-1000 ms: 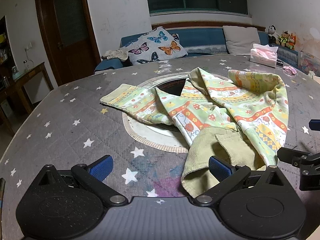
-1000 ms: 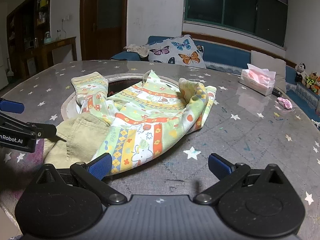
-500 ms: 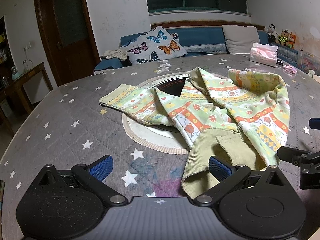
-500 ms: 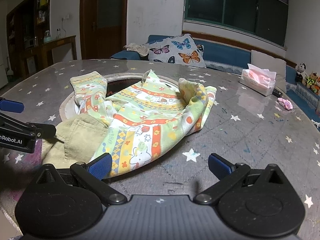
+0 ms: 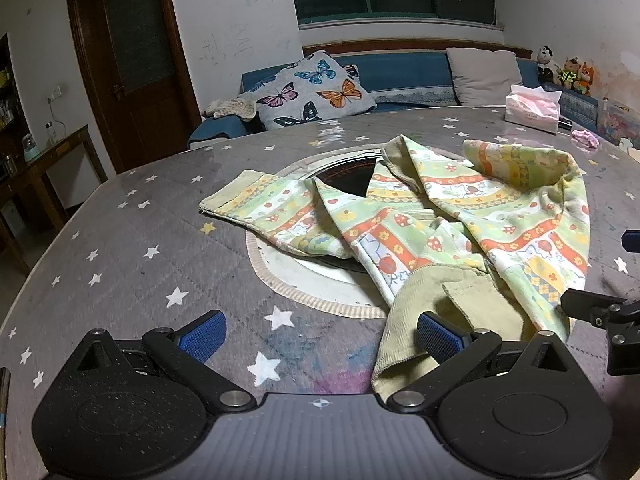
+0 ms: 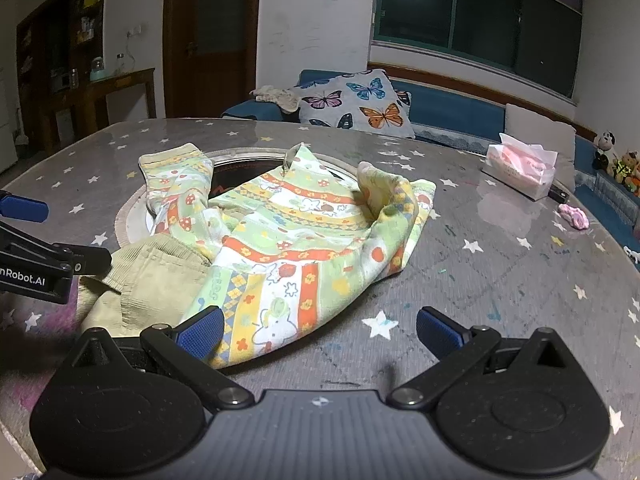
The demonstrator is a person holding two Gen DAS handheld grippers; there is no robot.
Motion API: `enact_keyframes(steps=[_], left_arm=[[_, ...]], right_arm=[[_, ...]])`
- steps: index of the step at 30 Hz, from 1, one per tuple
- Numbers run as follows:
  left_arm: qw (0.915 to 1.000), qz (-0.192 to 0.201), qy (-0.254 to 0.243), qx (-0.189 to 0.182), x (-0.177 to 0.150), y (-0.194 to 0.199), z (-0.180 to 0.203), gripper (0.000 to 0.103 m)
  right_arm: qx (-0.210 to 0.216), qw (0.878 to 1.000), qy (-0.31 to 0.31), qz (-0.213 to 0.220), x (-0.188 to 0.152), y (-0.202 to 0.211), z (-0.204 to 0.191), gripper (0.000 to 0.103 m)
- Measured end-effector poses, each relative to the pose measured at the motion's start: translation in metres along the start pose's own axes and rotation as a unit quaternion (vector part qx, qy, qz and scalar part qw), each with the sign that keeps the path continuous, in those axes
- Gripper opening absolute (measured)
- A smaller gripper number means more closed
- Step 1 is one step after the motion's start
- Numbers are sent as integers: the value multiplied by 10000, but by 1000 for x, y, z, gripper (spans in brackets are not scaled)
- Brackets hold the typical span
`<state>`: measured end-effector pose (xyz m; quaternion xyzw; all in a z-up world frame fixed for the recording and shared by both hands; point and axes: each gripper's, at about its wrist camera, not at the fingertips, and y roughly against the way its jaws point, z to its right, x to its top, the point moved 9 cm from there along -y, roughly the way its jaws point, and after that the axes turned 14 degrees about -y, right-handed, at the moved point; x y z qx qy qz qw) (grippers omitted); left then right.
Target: Fold clothes
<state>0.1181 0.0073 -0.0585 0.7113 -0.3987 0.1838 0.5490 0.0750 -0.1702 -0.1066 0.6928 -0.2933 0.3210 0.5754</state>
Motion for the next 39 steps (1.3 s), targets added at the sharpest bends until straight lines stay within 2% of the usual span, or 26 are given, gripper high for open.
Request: enact_keyframes(steps=[21, 31, 39], left_arm=[[9999, -52, -140, 38, 14, -20, -9, 103], [9999, -62, -135, 54, 27, -36, -19, 103], [9999, -121, -48, 6, 31, -50, -25, 103]], right_arm=[[-12, 9999, 119, 14, 30, -19, 8, 103], [-90, 9999, -32, 130, 73, -40, 22, 103], [170, 9998, 74, 69, 100, -66, 0, 99]])
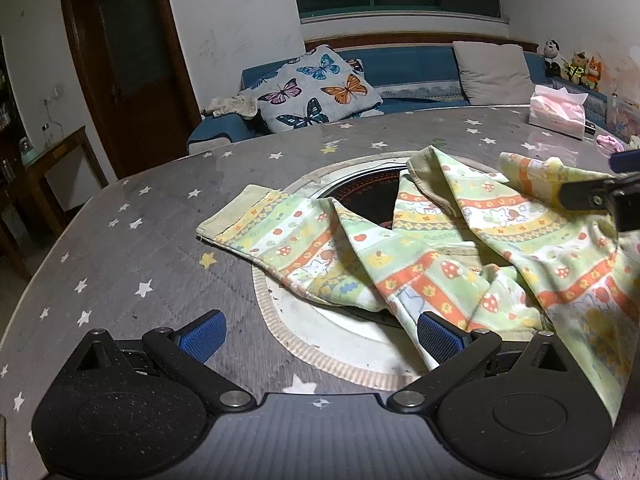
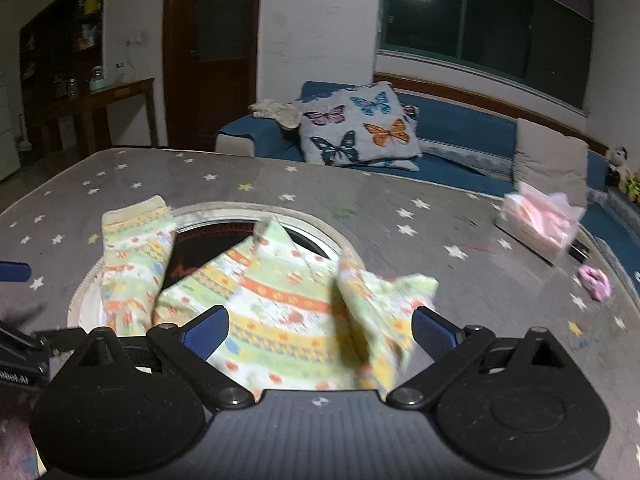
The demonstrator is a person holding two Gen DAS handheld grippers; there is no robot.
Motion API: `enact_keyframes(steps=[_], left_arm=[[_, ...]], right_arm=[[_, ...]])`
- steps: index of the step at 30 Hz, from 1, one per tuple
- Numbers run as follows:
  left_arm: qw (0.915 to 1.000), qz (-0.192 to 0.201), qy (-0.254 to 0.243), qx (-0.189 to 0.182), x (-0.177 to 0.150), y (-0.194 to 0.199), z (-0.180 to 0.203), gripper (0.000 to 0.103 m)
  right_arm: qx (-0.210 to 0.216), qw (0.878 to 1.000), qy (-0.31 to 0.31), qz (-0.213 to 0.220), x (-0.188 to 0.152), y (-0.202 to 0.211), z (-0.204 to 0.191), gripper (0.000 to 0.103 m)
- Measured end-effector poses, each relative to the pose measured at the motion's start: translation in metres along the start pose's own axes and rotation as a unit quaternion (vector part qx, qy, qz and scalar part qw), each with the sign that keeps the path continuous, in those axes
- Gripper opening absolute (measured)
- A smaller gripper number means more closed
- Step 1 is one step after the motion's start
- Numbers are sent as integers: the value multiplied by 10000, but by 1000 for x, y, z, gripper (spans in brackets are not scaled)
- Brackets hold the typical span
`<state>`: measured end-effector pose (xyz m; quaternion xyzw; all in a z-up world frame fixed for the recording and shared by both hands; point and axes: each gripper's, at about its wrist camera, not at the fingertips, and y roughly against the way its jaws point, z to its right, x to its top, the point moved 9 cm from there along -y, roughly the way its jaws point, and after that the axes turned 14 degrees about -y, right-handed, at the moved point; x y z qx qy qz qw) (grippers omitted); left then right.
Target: Fold clothes
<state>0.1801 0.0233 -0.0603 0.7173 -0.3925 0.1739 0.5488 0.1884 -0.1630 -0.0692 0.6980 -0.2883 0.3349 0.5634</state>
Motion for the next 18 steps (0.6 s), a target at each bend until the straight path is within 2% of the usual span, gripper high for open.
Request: enact_keyframes(steps=[9, 18], left_arm=[[9999, -26, 159, -29, 5, -9, -17, 103], [9988, -134, 461, -79, 14, -26, -39, 103]], right_arm=[[311, 9988, 92, -363, 19, -48, -27, 90], [286, 9973, 51, -670, 35, -114, -39, 79]])
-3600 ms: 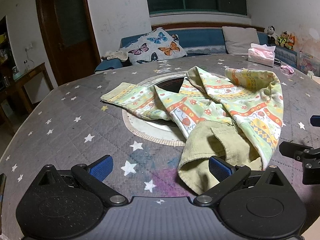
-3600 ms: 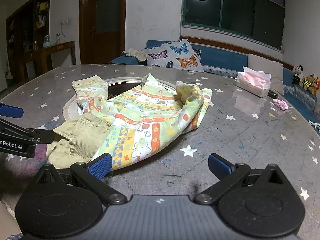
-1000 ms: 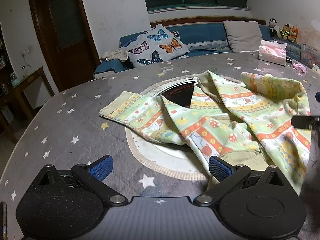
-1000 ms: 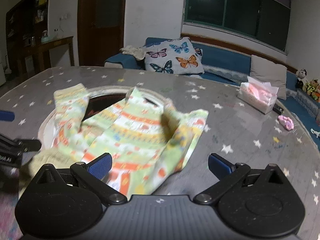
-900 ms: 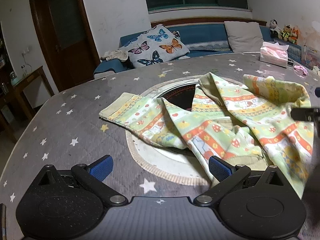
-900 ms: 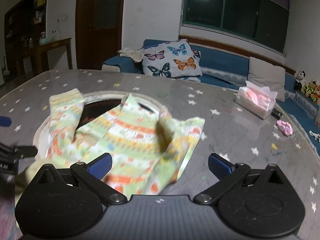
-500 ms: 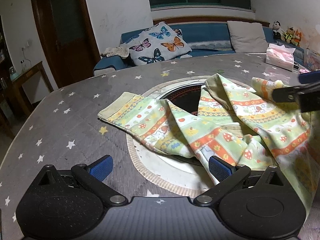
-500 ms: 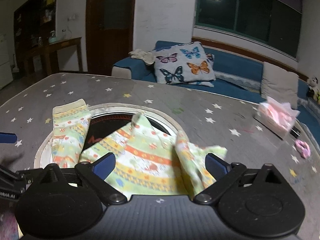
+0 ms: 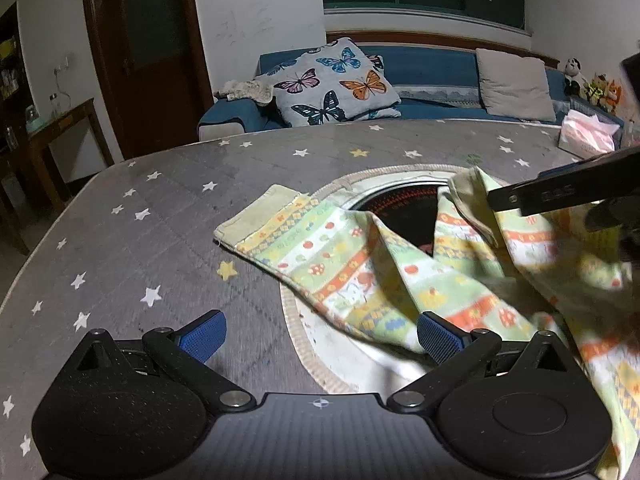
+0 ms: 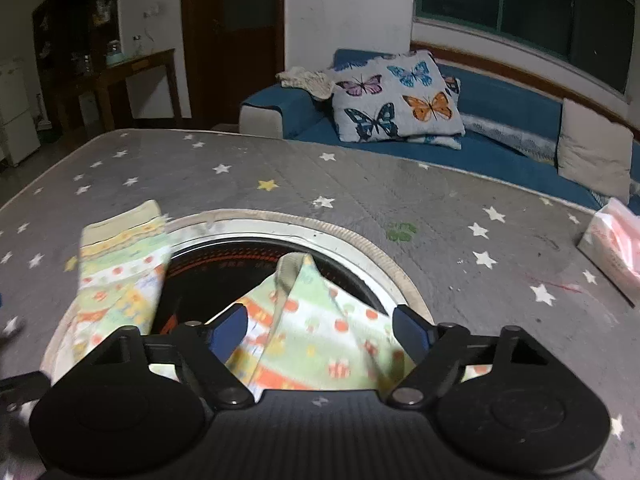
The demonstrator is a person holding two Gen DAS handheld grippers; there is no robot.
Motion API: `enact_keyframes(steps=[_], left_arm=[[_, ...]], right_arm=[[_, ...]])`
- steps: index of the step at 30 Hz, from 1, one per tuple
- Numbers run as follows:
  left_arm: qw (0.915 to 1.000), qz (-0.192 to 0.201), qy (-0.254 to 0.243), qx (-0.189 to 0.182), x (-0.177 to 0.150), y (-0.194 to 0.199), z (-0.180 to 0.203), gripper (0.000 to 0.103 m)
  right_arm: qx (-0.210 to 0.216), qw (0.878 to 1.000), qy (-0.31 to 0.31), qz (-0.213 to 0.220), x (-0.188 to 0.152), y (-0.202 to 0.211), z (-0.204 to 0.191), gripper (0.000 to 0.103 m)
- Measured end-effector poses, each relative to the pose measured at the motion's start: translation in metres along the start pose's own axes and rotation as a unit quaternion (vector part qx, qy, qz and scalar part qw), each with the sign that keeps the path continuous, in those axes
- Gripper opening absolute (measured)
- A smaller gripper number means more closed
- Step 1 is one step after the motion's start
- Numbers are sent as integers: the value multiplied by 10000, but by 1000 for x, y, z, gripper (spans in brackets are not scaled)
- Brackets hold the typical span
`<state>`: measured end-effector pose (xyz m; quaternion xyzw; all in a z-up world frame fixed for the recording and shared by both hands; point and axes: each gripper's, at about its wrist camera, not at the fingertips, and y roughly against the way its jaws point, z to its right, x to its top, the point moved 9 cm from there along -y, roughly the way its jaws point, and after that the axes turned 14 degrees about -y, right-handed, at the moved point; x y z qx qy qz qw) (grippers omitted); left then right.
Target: Fold clothes
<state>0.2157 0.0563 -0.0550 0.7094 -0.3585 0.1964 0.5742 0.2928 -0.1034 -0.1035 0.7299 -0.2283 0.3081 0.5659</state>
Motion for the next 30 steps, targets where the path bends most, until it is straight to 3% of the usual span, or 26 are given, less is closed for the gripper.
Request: enact_keyframes(steps=[5, 10, 15, 18, 20, 22, 25, 30], left_arm=[[9998, 113, 155, -33, 22, -8, -8, 102], [9994, 171, 222, -179, 51, -29, -7, 101], [9991, -83, 59, -402, 64, -62, 6, 89], [9974, -345, 35, -632, 61, -82, 15, 75], [9960, -492, 85, -744, 57, -90, 18, 47], [9945, -545, 164, -880, 53, -93, 20, 27], [9943, -436, 202, -951, 51, -87, 21, 8], [9979, -54, 281, -589, 52, -58, 4, 2]], right_arm=[[-81, 9995, -125, -265, 4, -32, 5, 60], [-2, 9980, -455, -435, 3, -38, 16, 23], [108, 9982, -553, -207, 11, -13, 26, 8], [139, 9976, -672, 33, 18, 11, 38, 4], [146, 9970, -730, 190, 21, 28, 47, 4], [148, 9961, -790, 361, 24, 47, 57, 4], [68, 9940, -871, 653, 25, 79, 75, 3], [-164, 9873, -1160, 1072, 12, 133, 114, 3]])
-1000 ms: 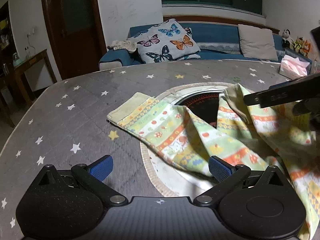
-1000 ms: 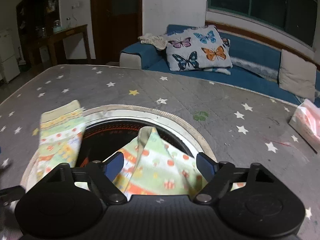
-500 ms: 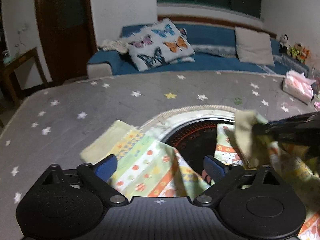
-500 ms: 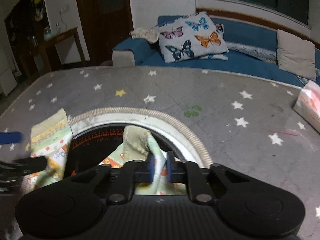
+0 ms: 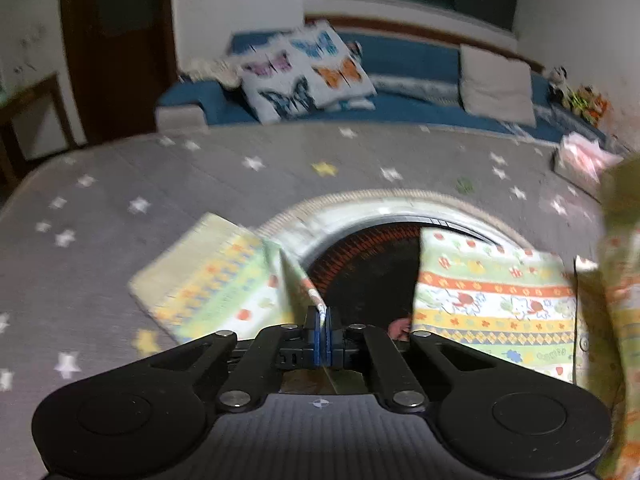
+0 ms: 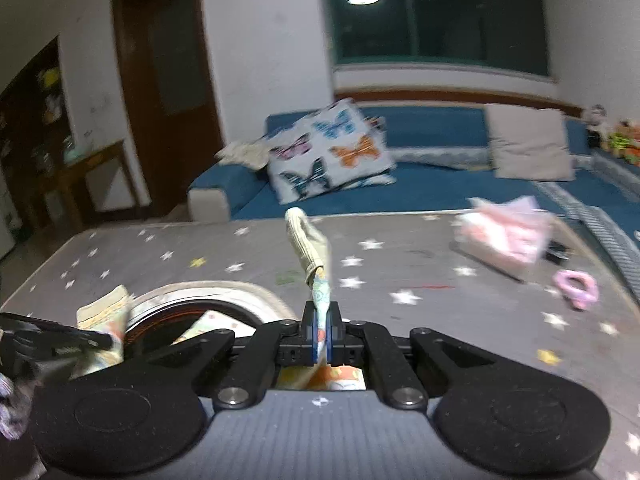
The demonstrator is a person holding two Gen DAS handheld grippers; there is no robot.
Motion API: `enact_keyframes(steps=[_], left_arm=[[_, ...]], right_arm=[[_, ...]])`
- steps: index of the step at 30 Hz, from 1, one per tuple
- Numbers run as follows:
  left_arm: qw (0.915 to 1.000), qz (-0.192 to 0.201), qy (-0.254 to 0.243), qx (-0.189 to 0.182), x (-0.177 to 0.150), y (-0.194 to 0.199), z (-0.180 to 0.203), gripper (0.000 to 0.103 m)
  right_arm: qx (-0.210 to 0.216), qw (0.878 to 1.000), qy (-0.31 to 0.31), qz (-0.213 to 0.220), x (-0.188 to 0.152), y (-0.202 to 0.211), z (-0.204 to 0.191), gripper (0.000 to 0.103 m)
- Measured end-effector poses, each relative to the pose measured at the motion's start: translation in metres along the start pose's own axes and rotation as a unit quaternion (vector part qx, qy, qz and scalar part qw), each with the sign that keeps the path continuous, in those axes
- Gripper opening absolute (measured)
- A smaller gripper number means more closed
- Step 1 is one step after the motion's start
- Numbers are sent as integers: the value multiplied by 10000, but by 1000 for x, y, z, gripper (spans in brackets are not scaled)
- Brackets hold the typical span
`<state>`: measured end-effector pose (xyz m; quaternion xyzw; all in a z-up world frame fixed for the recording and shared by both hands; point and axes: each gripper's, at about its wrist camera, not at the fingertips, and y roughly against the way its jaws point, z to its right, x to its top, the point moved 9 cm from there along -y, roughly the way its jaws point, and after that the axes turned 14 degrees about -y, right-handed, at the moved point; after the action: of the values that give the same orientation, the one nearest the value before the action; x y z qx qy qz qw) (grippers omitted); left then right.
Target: Fold clothes
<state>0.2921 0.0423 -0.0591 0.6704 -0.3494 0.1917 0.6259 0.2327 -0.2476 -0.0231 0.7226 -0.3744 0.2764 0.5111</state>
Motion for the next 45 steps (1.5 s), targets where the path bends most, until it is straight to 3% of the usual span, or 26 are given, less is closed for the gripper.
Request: enact_keyframes(steps=[5, 10, 15, 20, 23, 26, 27, 29, 30, 32, 34, 39, 45], left_arm=[[9982, 308, 257, 452, -11, 40, -31, 2], [9954, 374, 606, 639, -40, 80, -58, 2], [9944, 222, 587, 845, -80, 113, -70, 0], [9940, -77, 425, 1006, -115, 130, -77, 0], [9951, -171, 294, 925, -124, 133, -77, 1], [9968, -73, 163, 784, -114, 132, -69, 3], [9974, -20, 93, 715, -108, 130, -64, 5], [9981, 54, -29, 605, -95, 122, -53, 26], [9985, 97, -105, 531, -88, 118, -46, 32], [9987, 191, -277, 381, -73, 109, -30, 38], [9987, 276, -413, 120, -56, 96, -13, 39], [9966, 313, -697, -320, -21, 55, 28, 39], [9943, 211, -936, -471, 8, 3, 56, 40]], right_arm=[[-419, 9976, -414, 366, -1, 54, 60, 3], [-871, 9905, -888, 580, -17, 96, 117, 3], [-1230, 9824, -1318, 493, -55, 123, 159, 3], [-1585, 9747, -1577, -43, -109, 135, 192, 5], [-1906, 9682, -1616, -146, -124, 143, 209, 10], [-2123, 9627, -1678, -67, -122, 152, 220, 12], [-2208, 9622, -1591, -13, -120, 155, 220, 17], [-2378, 9603, -1453, 99, -111, 159, 219, 27], [-2468, 9590, -1384, 173, -107, 162, 219, 30], [-2621, 9562, -1255, 346, -99, 167, 218, 31], [-2489, 9594, -1268, 399, -92, 168, 214, 32], [-1693, 9776, -1247, 110, -86, 131, 181, 32], [-889, 9905, -934, -488, -84, 67, 131, 33]])
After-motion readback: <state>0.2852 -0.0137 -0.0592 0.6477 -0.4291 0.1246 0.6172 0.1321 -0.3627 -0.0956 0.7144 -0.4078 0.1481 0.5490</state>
